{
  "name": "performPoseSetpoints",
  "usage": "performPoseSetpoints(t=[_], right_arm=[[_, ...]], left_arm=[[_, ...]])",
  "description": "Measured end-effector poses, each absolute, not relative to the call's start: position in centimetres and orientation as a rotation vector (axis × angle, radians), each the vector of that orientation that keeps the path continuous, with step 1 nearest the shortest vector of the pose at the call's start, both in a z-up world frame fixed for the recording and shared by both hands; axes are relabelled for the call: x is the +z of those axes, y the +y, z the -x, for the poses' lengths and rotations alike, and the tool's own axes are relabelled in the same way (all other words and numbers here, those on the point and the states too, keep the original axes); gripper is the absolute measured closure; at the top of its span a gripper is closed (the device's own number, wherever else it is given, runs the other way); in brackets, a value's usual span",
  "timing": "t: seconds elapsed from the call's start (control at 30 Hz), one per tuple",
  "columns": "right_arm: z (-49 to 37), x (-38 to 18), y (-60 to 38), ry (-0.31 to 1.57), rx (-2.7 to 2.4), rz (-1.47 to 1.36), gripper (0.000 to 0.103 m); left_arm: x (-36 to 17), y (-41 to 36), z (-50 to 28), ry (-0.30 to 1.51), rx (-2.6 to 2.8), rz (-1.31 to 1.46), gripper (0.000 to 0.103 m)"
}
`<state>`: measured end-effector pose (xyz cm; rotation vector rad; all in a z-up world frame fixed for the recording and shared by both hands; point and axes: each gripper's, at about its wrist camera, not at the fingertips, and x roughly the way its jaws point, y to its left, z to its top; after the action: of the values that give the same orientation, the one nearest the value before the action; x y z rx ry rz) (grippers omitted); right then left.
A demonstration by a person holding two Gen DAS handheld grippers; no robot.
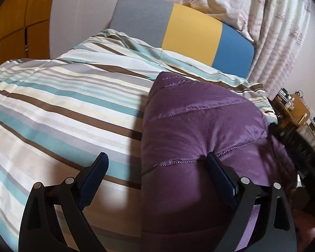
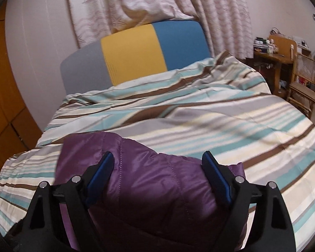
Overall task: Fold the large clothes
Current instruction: 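Lower the jacket onto the bed and grasp its edge with both tools, then hold the purple jacket edge with both tools and fold it over onto itself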
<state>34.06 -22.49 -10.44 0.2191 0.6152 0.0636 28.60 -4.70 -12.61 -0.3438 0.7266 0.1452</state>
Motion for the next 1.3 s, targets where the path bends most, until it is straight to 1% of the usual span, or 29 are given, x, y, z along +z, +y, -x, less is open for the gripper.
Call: performPoseSetpoints(t=[0.23,0.47,0.73,0.97,1.13,1.3], right_arm=[[-33.8,-12.3,-24.5,0.631,0.038,-0.254,0.018],[-34.9,-14.0,-23.8,0.687,0.006,-0.209,0.017],[-36.3,-15.7,-23.4,0.751,-0.009,-0.172,0.016],[-37.4,-17.3,-24.0,0.804,0.014,-0.199,0.016],[-37.2,-17.4,-24.4,0.799,0.011,-0.220,0.016],[-36.5,-17.0,-24.4,0.771,-0.008,-0.231,0.016]], left_arm=[[-12.7,-6.2,-28.9,0.717,0.129,0.319,0.010],[-13.8,-6.0,-29.3,0.719,0.133,0.320,0.007],[-14.9,-6.5,-29.6,0.706,0.143,0.288,0.007],[-15.1,-6.8,-29.6,0.701,0.154,0.274,0.007],[-12.2,-8.1,-30.6,0.726,0.176,0.184,0.007],[-9.7,-8.5,-34.5,0.729,0.246,0.172,0.007]])
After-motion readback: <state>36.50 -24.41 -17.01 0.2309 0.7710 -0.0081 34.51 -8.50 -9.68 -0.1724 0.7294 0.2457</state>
